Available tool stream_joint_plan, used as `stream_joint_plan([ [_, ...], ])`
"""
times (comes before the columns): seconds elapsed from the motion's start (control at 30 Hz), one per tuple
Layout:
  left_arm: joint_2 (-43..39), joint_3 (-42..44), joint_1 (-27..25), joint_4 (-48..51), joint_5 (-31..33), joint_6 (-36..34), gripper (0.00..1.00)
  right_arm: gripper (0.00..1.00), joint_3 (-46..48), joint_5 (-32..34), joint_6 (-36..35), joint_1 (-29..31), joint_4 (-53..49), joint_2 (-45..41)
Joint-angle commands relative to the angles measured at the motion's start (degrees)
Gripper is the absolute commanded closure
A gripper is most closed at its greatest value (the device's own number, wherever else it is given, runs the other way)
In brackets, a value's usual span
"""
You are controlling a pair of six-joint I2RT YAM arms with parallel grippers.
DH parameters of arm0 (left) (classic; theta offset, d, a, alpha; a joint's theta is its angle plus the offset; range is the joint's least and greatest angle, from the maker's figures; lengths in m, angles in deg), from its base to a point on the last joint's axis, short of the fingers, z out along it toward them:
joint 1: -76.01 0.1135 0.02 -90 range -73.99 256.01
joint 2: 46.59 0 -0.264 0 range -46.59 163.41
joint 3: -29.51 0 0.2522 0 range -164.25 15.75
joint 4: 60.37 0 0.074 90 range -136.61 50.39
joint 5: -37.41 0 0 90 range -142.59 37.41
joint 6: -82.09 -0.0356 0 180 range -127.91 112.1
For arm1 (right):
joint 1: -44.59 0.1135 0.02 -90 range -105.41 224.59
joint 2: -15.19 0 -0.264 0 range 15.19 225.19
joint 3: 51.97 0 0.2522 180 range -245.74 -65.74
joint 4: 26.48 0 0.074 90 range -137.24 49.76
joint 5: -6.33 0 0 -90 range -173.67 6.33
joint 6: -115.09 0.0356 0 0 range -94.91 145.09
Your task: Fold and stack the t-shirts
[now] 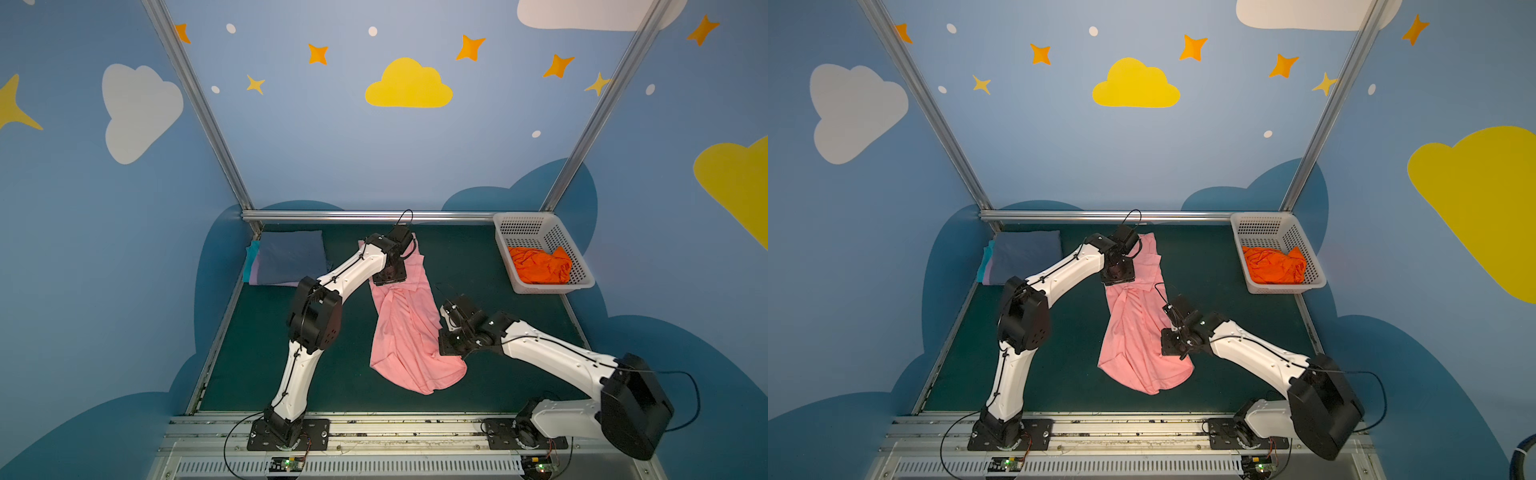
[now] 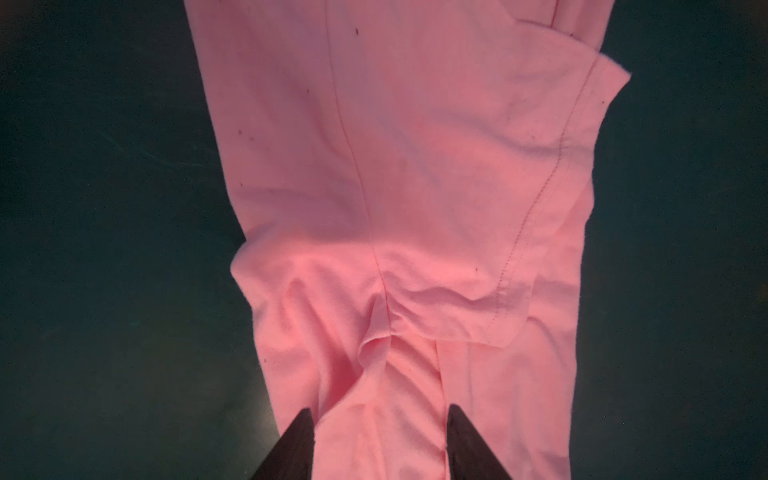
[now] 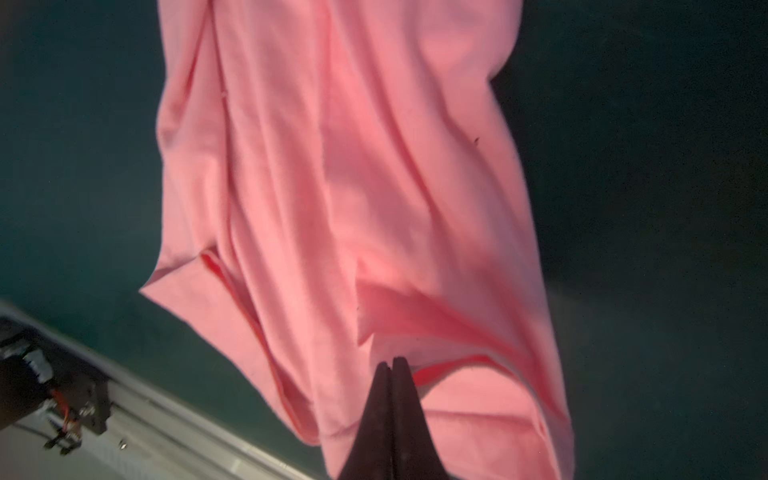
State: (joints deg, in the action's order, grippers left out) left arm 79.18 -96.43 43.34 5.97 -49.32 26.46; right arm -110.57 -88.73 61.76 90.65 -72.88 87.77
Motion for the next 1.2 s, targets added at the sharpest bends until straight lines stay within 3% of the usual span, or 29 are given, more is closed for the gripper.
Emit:
stream_joint_plan([
  [0.0, -1.9, 0.8, -0.2, 0.0, 0.0, 0.3, 0.48, 1.00, 2.7, 1.2, 5.9, 4.5, -5.0, -4.4],
  [0.3, -1.4, 0.6, -0.5, 0.2, 0.1, 0.6, 0.48, 1.00, 14.2, 3.2, 18.8, 15.7, -5.5, -12.2],
  [0.5, -0.7, 0.4, -0.9, 0.3, 0.1, 0.9, 0.48, 1.00, 16.7, 3.3, 20.9, 18.6, -0.6, -8.9],
  [0.53, -0.7, 0.3, -1.0, 0.3, 0.1, 0.9, 0.48, 0.97, 16.3, 3.3, 20.7, 19.0, 0.3, -7.6],
  [0.63, -0.6, 0.0, -1.1, 0.8, 0.2, 0.9, 0.48, 0.71, 14.1, 2.5, 19.5, 20.0, 2.5, -4.1],
  [0.7, -0.8, -0.2, -1.2, 1.4, 0.5, 0.6, 0.48, 0.64, 11.9, 2.8, 18.6, 21.4, 2.0, -2.1],
  [0.83, -2.8, 0.5, -1.2, 2.3, 1.6, 0.2, 0.48, 0.65, 6.5, 7.5, 18.0, 26.0, -5.0, -0.5],
  [1.03, -8.7, 7.5, -0.3, 1.2, 3.0, 0.8, 0.48, 0.64, -3.8, 20.7, 20.0, 34.7, -19.8, -3.9],
  [1.17, -14.0, 14.5, 1.4, -1.3, 2.3, 2.1, 0.48, 0.59, -8.7, 22.5, 17.0, 36.2, -21.9, -2.2],
])
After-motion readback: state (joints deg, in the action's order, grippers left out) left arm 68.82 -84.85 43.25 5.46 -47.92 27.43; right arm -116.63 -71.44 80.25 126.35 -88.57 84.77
